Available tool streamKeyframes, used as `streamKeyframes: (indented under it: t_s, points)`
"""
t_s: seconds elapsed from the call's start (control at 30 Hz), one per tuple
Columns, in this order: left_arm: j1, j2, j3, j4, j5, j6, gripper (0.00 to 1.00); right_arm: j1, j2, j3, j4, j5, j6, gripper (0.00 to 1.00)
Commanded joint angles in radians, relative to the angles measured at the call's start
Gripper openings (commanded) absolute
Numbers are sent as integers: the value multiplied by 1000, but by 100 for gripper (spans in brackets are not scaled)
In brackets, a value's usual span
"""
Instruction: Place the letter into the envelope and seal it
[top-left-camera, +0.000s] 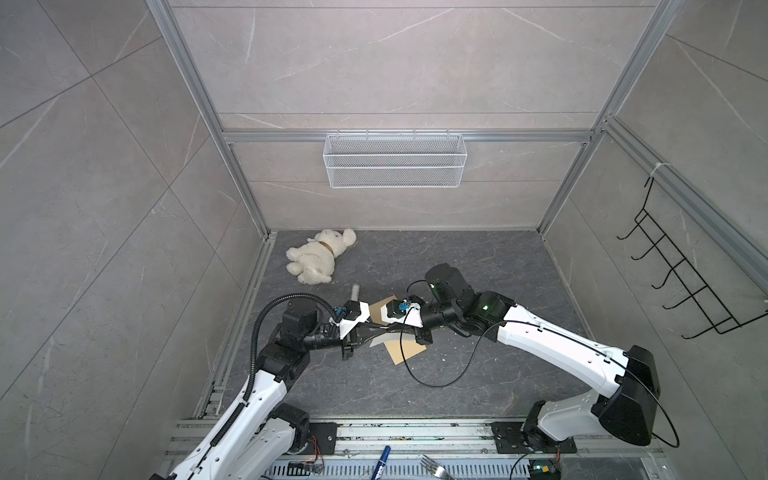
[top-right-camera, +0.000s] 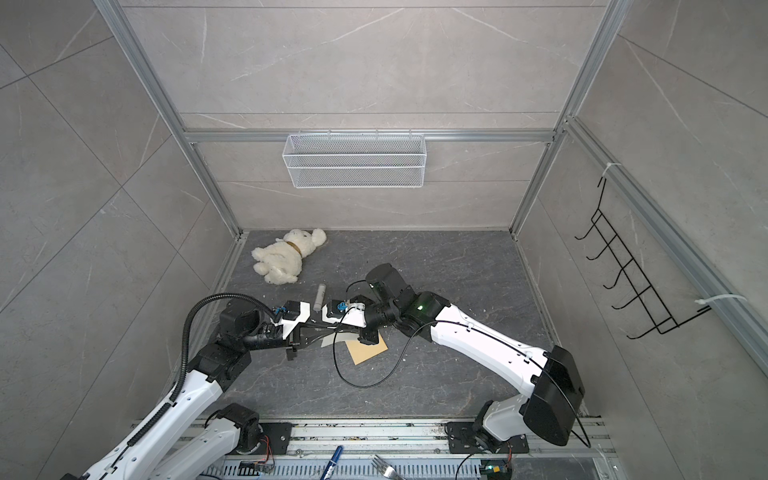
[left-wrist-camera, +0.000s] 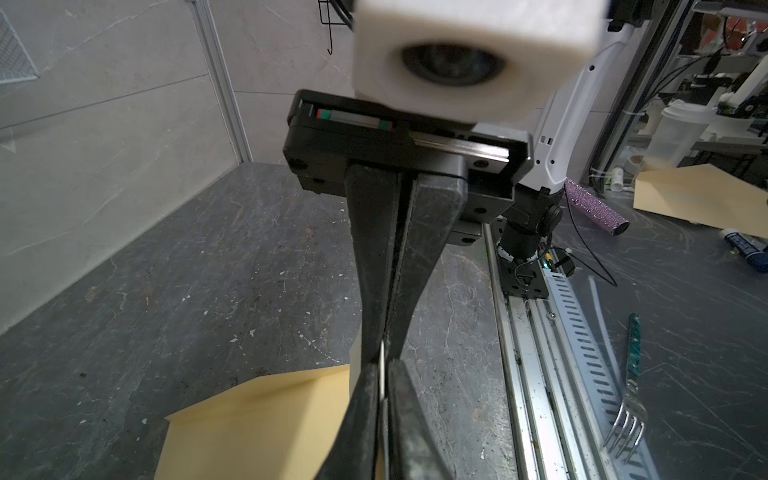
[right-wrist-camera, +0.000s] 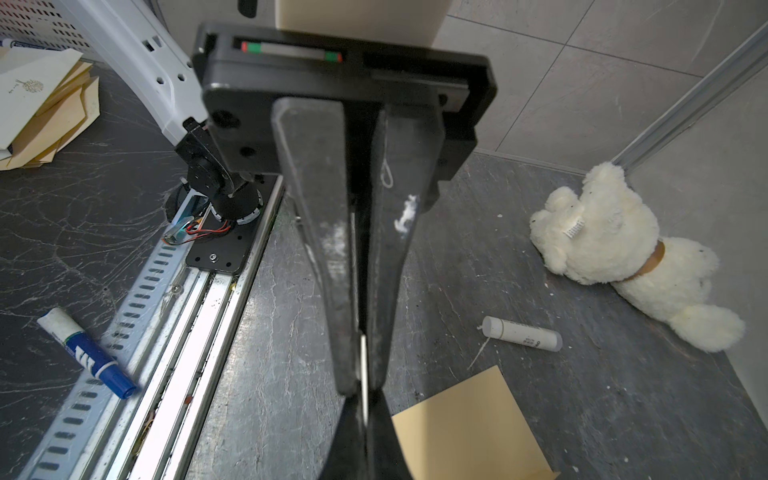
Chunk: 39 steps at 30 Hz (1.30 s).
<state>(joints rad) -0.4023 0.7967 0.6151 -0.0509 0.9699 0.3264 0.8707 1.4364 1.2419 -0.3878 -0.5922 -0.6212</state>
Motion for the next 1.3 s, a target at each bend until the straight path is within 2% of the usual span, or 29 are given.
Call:
streamKeyframes:
  t_s: [0.0, 0.13, 0.33, 0.4, 0.63, 0.87, 1.03, 1.13, 1.27]
  points:
    - [3, 1, 40, -10, 23, 19, 2, 5, -2, 32, 17, -22, 19, 0]
    - [3, -3, 40, -14, 23, 25, 0, 5, -1, 31, 21, -12, 27, 0]
    - [3, -17, 37, -21, 9, 41, 0, -2, 0, 29, -9, 32, 43, 15]
    - [3, -19, 37, -23, 4, 43, 0, -12, -3, 26, -17, 25, 62, 18]
    - [3, -19, 42, -37, -3, 51, 0, -57, -16, 2, -34, -10, 81, 15]
    - [2, -24, 40, -41, -10, 56, 0, -78, -10, -6, -49, -26, 76, 0]
    - [3, -25, 42, -46, -20, 61, 0, -83, -8, -8, -60, -17, 67, 2]
    - [3, -28, 42, -49, -25, 64, 0, -91, -12, -11, -88, 4, 53, 14]
    - [3, -27, 42, -50, -27, 65, 0, -103, -22, -25, -112, 11, 44, 12]
